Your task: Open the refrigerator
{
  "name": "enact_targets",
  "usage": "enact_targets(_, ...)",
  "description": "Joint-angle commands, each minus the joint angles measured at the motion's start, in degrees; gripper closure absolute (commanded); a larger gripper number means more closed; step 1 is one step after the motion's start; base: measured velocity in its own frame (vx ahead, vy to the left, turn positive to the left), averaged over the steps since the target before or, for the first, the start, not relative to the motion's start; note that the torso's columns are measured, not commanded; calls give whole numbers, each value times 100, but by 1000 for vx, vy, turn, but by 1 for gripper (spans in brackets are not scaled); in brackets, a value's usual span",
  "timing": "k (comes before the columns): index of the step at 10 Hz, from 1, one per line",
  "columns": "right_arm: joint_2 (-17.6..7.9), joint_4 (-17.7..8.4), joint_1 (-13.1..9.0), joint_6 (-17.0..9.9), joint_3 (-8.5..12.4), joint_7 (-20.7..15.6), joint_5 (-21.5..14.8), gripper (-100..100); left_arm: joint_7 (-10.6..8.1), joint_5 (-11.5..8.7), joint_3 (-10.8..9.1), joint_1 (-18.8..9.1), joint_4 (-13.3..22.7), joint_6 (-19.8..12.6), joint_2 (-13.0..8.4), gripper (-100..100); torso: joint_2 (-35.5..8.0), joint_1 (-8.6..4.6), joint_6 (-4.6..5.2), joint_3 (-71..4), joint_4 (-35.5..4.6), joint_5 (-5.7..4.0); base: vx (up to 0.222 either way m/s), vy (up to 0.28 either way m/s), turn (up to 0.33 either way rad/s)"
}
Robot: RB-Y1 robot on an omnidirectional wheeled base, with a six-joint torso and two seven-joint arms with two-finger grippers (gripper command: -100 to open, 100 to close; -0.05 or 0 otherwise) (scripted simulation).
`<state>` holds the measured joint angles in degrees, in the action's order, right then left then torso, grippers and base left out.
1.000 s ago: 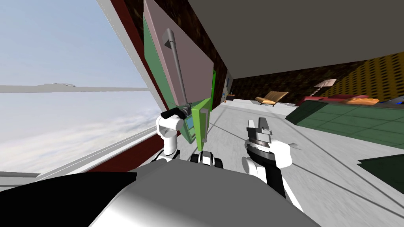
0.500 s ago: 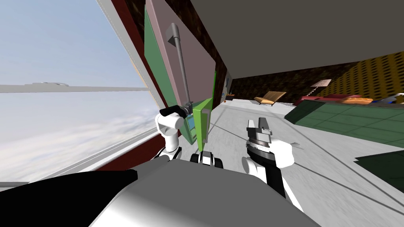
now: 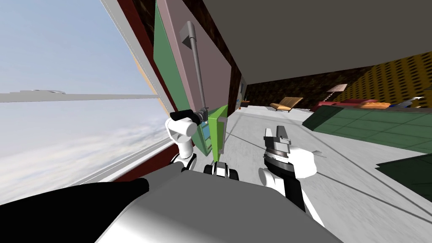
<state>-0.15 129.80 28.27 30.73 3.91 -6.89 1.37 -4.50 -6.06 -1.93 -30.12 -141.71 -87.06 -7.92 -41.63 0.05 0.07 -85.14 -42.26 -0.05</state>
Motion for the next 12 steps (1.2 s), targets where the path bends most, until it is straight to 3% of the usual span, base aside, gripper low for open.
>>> enact_targets(1, 0, 0, 0, 0, 0, 0, 0, 0, -48, -57, -16, -301, -17, -317, 23, -100, 10, 14, -7, -8, 2, 7, 50, 112, -39)
enact_targets(6, 0, 0, 0, 0, 0, 0, 0, 0, -126, -174, 11, -815, -63, -978, 142, -100, 20, 117, -55, -21, 3, 51, 22, 122, -49)
enact_targets(8, 0, 0, 0, 0, 0, 0, 0, 0, -159, -224, 23, -1037, -154, -1266, 335, -100, 11, 151, -69, -15, -2, 65, 15, 126, -44)
enact_targets(9, 0, 0, 0, 0, 0, 0, 0, 0, -174, -247, 28, -1136, -248, -1393, 534, -100, 2, 156, -76, -9, -5, 71, 17, 100, -30)
enact_targets(10, 0, 0, 0, 0, 0, 0, 0, 0, -151, -282, 149, -1034, -189, -1343, 488, -100, -11, 155, -79, 0, -12, 71, -7, 18, -61)
enact_targets(12, 2, -1, 1, 0, -1, 0, 0, 0, -100, -301, 237, -1165, -171, -1524, 470, -100, -7, 54, -42, 5, 2, 34, 64, -108, -38)
